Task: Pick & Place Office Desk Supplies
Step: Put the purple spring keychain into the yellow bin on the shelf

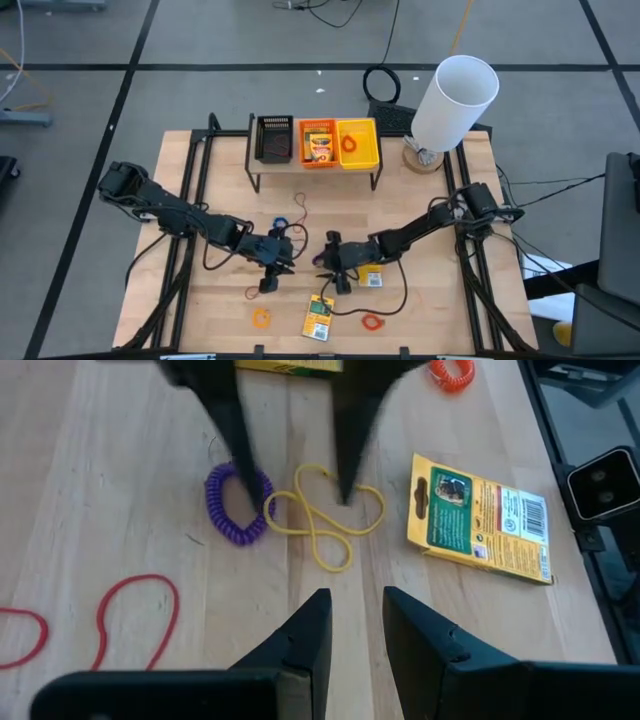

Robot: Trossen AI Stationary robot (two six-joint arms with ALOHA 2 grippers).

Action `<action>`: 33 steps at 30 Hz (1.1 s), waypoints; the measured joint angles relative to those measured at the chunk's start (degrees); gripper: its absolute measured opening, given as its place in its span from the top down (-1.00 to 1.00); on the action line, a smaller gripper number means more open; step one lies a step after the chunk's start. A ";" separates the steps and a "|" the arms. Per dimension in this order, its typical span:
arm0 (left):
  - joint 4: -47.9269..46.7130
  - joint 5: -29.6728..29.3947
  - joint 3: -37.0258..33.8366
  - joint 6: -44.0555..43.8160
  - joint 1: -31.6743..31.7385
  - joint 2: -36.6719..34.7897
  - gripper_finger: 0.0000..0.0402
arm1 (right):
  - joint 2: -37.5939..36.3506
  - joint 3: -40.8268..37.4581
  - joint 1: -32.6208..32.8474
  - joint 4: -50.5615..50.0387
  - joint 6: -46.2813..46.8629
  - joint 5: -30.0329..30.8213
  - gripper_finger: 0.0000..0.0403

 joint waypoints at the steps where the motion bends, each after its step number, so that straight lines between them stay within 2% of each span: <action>1: 0.00 0.02 0.01 -0.06 0.00 0.00 0.60 | -0.71 -0.05 0.00 -1.94 -0.22 1.69 -0.04; 8: 0.00 0.04 0.01 -0.33 0.02 0.00 0.60 | -4.84 -0.07 0.09 -14.64 -0.23 9.32 -0.04; 17: -0.09 0.05 -0.01 -0.64 -0.20 0.00 0.60 | -5.51 -0.11 0.50 -19.91 0.04 8.93 -0.04; 25: -0.11 0.09 0.01 -0.93 -0.81 0.00 0.60 | -5.29 -0.11 0.51 -20.05 0.51 7.81 -0.04; 29: -0.15 0.09 0.01 -1.49 -0.81 0.00 0.60 | -5.29 -0.54 0.49 -19.71 0.52 7.91 0.05; 33: -0.17 0.09 0.01 -1.64 -0.81 0.00 0.60 | -5.29 -1.87 0.17 -19.78 0.53 7.84 0.25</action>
